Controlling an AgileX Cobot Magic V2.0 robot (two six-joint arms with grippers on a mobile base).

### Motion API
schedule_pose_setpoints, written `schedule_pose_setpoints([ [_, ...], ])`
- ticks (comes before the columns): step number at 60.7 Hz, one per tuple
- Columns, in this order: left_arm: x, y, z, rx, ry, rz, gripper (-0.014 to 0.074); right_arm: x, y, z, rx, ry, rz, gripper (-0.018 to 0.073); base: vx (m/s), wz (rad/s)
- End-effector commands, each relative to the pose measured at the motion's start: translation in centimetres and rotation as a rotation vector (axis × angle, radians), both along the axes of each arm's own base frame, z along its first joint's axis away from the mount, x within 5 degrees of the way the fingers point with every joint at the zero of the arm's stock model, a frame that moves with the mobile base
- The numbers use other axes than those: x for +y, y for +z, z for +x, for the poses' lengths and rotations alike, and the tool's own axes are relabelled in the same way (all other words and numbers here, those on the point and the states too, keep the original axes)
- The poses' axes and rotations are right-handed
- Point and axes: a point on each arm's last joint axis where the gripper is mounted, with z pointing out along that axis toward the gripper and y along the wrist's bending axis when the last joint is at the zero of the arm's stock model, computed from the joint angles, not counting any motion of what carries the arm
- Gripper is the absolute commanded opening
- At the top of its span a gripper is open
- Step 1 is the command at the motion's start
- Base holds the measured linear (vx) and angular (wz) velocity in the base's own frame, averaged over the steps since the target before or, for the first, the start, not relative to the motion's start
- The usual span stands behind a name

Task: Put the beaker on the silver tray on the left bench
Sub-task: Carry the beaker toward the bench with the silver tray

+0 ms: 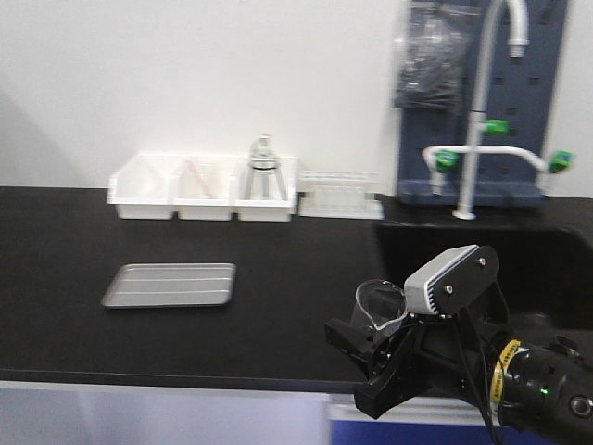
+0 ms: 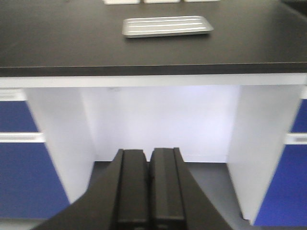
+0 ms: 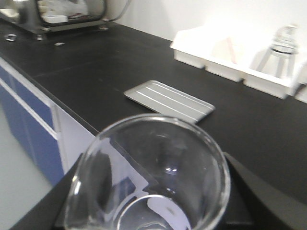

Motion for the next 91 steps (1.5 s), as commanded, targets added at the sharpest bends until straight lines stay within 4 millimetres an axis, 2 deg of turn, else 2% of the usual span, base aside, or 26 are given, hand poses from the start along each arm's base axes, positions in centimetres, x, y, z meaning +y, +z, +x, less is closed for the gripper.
schedule_pose_setpoints([
  [1, -0.01, 0.08, 0.17, -0.067, 0.000, -0.009, 0.0001, 0.16, 2.56, -0.48, -0.080, 0.029, 0.075, -0.0011, 0.19, 0.65],
  [33, -0.01, 0.08, 0.17, -0.067, 0.000, -0.009, 0.0001, 0.15, 2.56, -0.47, -0.079, 0.028, 0.075, -0.0011, 0.20, 0.39],
  [91, -0.01, 0.08, 0.17, -0.067, 0.000, -0.009, 0.0001, 0.18, 2.59, -0.49, -0.081, 0.032, 0.078, -0.0011, 0.23, -0.04],
])
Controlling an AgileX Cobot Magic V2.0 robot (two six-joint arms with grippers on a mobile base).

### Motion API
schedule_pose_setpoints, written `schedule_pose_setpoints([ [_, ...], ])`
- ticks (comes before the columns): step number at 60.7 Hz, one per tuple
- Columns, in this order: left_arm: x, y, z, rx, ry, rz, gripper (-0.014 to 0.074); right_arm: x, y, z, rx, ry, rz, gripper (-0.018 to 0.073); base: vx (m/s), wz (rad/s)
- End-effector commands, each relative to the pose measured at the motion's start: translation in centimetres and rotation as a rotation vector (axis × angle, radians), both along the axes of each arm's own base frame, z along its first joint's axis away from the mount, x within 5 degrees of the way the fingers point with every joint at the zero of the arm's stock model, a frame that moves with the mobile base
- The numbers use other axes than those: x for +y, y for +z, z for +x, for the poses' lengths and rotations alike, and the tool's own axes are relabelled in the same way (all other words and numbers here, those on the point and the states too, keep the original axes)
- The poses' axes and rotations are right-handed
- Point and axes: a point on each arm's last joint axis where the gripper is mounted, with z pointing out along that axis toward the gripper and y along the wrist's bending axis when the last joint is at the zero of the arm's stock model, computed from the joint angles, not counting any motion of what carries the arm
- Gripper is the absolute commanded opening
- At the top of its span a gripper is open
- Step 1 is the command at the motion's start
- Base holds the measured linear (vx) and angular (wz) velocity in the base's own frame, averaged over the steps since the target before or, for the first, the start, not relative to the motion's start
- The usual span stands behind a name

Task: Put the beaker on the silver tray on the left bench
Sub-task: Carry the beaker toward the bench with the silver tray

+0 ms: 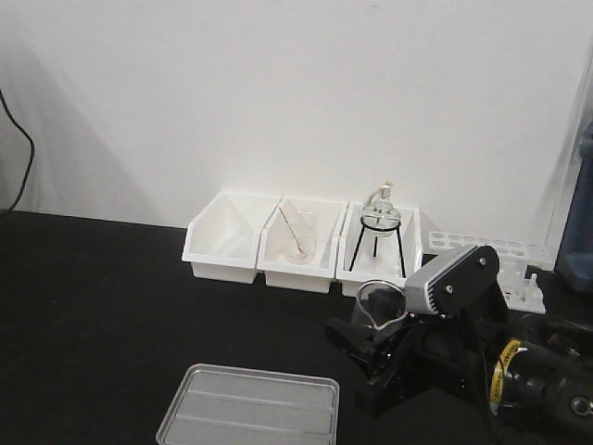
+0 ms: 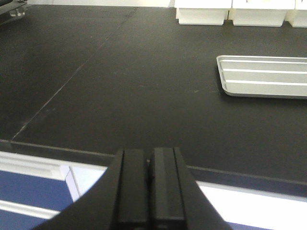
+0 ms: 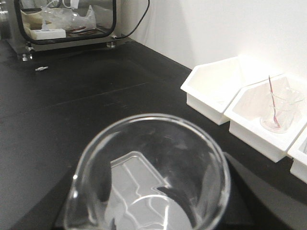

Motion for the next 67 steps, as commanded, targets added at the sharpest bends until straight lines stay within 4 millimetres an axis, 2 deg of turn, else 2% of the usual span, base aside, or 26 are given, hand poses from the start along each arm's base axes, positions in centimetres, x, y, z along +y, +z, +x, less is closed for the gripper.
schedule_pose_setpoints([
  [1, -0.01, 0.08, 0.17, -0.067, 0.000, -0.009, 0.0001, 0.18, 2.59, -0.49, -0.081, 0.032, 0.078, -0.0011, 0.18, 0.01],
  [67, -0.01, 0.08, 0.17, -0.067, 0.000, -0.009, 0.0001, 0.23, 2.66, -0.54, -0.085, 0.039, 0.085, -0.0011, 0.08, -0.01],
])
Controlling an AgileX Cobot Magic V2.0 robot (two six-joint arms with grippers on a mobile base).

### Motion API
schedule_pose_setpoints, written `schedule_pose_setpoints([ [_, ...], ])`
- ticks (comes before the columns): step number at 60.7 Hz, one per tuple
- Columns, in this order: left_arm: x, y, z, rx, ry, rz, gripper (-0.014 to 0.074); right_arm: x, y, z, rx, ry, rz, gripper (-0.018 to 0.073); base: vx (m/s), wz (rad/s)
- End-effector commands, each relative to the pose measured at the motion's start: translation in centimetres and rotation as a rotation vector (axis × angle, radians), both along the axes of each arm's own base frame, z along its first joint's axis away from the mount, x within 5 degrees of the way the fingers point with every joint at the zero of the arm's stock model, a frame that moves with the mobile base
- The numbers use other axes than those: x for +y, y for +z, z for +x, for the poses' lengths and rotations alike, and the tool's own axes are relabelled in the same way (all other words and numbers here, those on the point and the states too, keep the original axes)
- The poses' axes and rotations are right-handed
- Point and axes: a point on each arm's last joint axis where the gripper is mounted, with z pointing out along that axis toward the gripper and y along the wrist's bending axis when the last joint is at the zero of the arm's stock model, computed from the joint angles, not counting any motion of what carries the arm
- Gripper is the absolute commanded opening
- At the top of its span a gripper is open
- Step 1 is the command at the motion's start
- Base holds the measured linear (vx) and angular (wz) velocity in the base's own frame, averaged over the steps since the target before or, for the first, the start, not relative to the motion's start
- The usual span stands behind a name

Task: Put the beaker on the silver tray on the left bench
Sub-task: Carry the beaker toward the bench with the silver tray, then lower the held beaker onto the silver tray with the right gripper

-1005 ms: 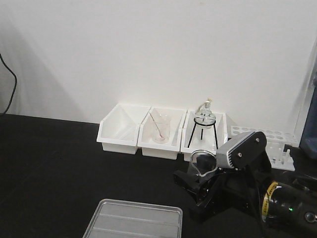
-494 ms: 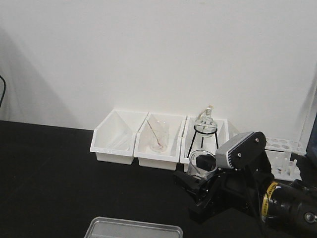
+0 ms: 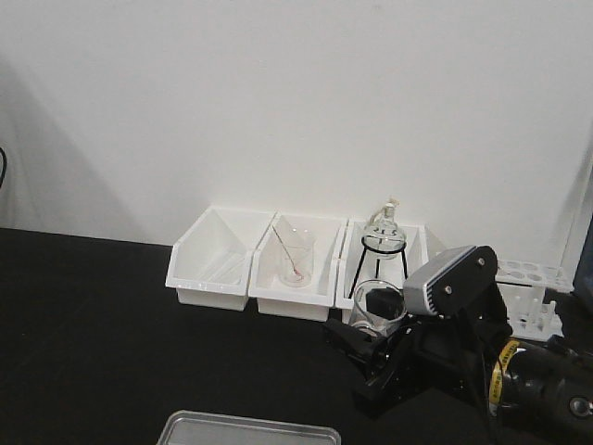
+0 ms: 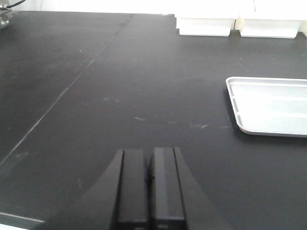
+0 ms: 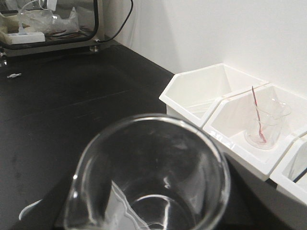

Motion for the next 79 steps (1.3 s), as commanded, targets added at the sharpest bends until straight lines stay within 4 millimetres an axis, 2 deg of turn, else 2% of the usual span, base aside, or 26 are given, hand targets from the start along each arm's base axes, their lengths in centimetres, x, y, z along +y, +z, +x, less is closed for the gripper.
schedule_pose_setpoints([
  [1, 0.0, 0.1, 0.2, -0.067, 0.000, -0.009, 0.0001, 0.2, 2.6, -0.5, -0.082, 0.033, 0.081, -0.0011, 0.00, 0.00],
  [20, 0.0, 0.1, 0.2, -0.067, 0.000, -0.009, 0.0001, 0.4, 2.4, -0.3, -0.077, 0.045, 0.097, -0.0011, 0.00, 0.00],
  [30, 0.0, 0.1, 0.2, -0.067, 0.000, -0.009, 0.0001, 1.4, -0.6, 1.3, -0.017, 0.096, 0.089, -0.0011, 0.00, 0.00],
  [39, 0.0, 0.1, 0.2, -0.067, 0.000, -0.009, 0.0001, 2.9, -3.9, 3.8, 0.058, 0.146, 0.114, -0.0011, 0.00, 0.00],
  [45, 0.0, 0.1, 0.2, -0.067, 0.000, -0.009, 0.0001, 4.3, -5.4, 5.5, 0.078, 0.181, 0.121, -0.0011, 0.00, 0.00],
  [51, 0.0, 0.1, 0.2, -0.067, 0.000, -0.009, 0.0001, 6.7, -6.4, 6.8, 0.060, 0.229, 0.093, -0.0011, 0.00, 0.00],
  [54, 0.0, 0.1, 0.2, -0.067, 0.000, -0.009, 0.0001, 8.0, -7.2, 7.2, 0.054, 0.248, 0.061, -0.0011, 0.00, 0.00],
  [62, 0.0, 0.1, 0.2, -0.067, 0.000, -0.009, 0.0001, 10.1, -8.8, 8.2, 0.076, 0.240, 0.047, -0.0011, 0.00, 0.00],
  [79, 0.0, 0.1, 0.2, -0.067, 0.000, -0.009, 0.0001, 11.8, -13.9, 8.5, 0.164, 0.258, -0.012, -0.0011, 0.00, 0.00],
])
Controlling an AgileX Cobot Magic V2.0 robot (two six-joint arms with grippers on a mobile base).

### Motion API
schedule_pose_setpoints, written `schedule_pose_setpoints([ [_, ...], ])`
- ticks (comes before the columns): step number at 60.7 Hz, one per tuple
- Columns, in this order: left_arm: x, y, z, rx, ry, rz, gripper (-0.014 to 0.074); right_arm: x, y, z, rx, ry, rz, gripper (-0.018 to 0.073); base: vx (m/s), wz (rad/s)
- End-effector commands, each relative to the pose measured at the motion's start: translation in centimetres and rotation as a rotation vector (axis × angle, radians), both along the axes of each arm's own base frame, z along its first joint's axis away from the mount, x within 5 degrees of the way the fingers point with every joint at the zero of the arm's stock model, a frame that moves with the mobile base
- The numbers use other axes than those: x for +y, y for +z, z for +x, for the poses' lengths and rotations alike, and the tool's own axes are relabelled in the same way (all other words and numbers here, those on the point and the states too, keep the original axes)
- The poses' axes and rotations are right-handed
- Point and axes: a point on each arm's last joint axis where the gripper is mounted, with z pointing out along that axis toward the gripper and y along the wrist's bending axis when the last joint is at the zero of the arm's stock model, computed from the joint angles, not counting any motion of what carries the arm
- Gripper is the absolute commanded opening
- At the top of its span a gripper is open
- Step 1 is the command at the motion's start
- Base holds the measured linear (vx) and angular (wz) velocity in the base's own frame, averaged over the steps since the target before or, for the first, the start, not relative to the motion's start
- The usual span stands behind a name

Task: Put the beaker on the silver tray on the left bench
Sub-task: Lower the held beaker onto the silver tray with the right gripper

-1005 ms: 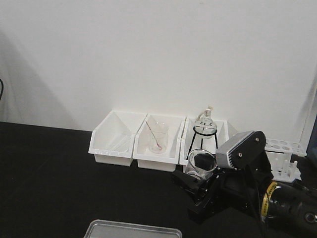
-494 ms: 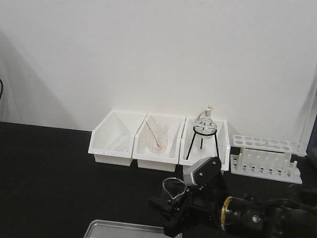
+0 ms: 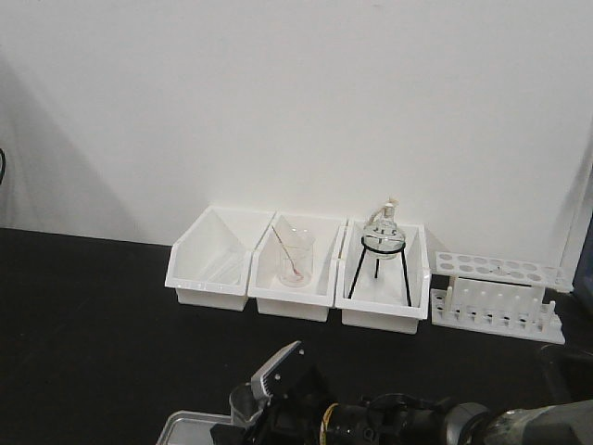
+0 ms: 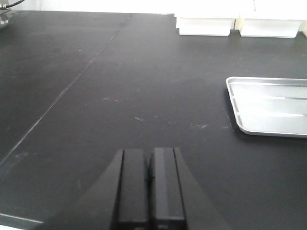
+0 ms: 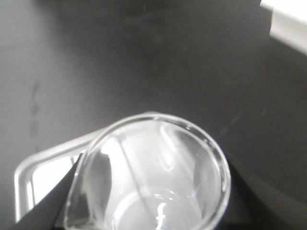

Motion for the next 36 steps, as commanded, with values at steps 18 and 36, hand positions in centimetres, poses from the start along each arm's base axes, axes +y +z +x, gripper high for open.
schedule_pose_setpoints([
  [18, 0.0, 0.1, 0.2, -0.067, 0.000, -0.009, 0.0001, 0.6, -0.9, 0.5, -0.006, 0.008, 0.019, -0.0002, 0.00, 0.00],
  [36, 0.0, 0.1, 0.2, -0.066, 0.000, -0.009, 0.0001, 0.4, -2.0, 0.6, 0.022, -0.014, -0.028, 0.0069, 0.00, 0.00],
])
